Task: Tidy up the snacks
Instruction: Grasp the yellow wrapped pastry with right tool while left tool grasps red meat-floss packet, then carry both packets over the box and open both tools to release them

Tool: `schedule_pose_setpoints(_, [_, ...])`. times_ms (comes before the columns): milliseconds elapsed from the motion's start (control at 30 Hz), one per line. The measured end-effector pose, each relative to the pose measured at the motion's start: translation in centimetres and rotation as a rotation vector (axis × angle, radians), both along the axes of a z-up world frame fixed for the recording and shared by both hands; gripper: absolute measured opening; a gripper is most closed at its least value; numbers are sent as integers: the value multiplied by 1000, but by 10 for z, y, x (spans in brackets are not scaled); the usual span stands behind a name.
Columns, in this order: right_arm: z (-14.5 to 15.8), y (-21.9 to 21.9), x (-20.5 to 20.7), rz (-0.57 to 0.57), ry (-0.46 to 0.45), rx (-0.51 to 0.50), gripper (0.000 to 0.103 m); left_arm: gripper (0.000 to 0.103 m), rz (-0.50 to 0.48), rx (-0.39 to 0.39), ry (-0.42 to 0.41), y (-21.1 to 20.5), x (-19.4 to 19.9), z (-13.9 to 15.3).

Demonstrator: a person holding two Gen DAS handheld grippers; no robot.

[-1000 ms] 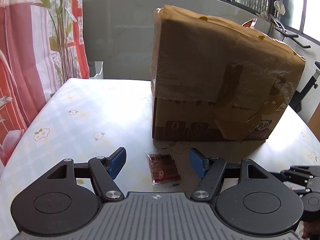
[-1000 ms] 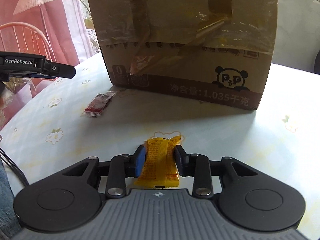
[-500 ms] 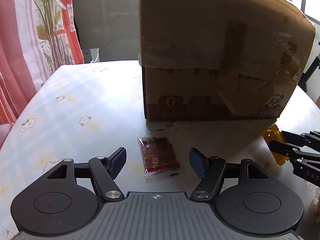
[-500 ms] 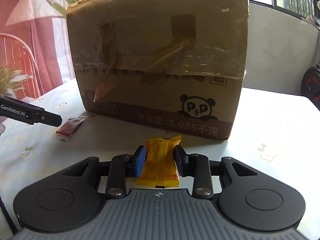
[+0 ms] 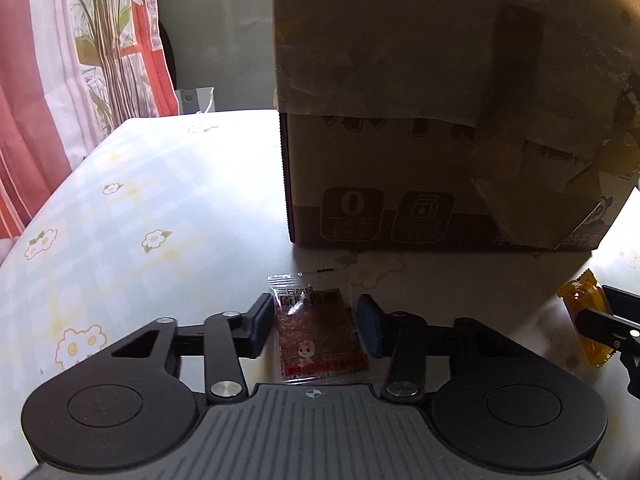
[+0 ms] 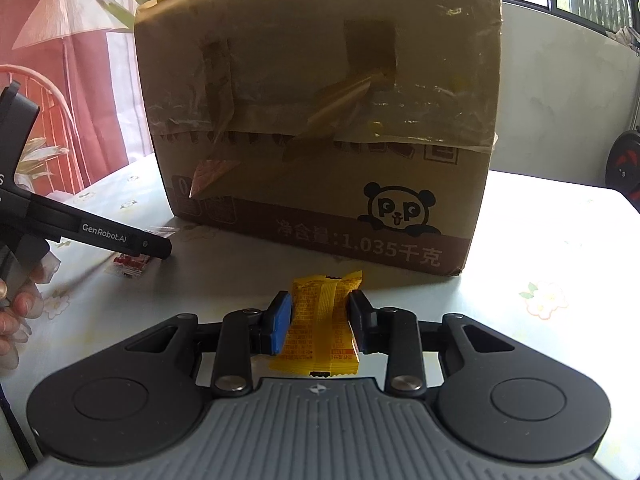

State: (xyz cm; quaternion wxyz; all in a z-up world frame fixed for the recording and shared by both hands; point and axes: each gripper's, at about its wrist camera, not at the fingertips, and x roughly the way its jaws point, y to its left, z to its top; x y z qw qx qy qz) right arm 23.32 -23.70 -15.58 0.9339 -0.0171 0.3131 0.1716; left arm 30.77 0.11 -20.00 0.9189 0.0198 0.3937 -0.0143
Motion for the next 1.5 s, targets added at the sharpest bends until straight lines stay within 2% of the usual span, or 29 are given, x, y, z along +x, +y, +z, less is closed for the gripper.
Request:
schedule_pose_setpoints(33, [0,0,0,-1,1,3,34,42,1,-10,2,1,-1,1])
schedule_pose_setpoints(367, [1,-6,-3,-10,-5,40,34,41,-16,-66,-66,5,-47,24])
schedule_pose_setpoints(500, [4,-8,-8,-10,-27,48,34,41,-44,-59,-98,4,-56,37])
schedule_pose_setpoints(633, [17,-12,-17,-5,-55,76,34,41,-84,-49,-161,2,-60,63])
schedule_pose_setpoints(733, [42,-18,-23,-3,-124,100,34,41,-117,-61,-229,1,-59,91])
schedule_pose_setpoints(967, [132,-34,-21,9,-368,140,34,42,-187,-79,-409,-14,-44,162])
schedule_pose_setpoints(1100, [169,-39,5,-6,-417,131,34,42,-207,-65,-475,-31,-19,194])
schedule_pose_setpoints(1200, [182,-38,39,-37,-407,95,34,42,-196,-71,-492,-40,6,207])
schedule_pose_setpoints(1267, [185,-36,61,-58,-361,75,34,42,-184,-79,-493,-46,21,209])
schedule_pose_setpoints(1500, [177,-34,99,-107,-230,33,34,42,-130,-52,-401,-60,66,190])
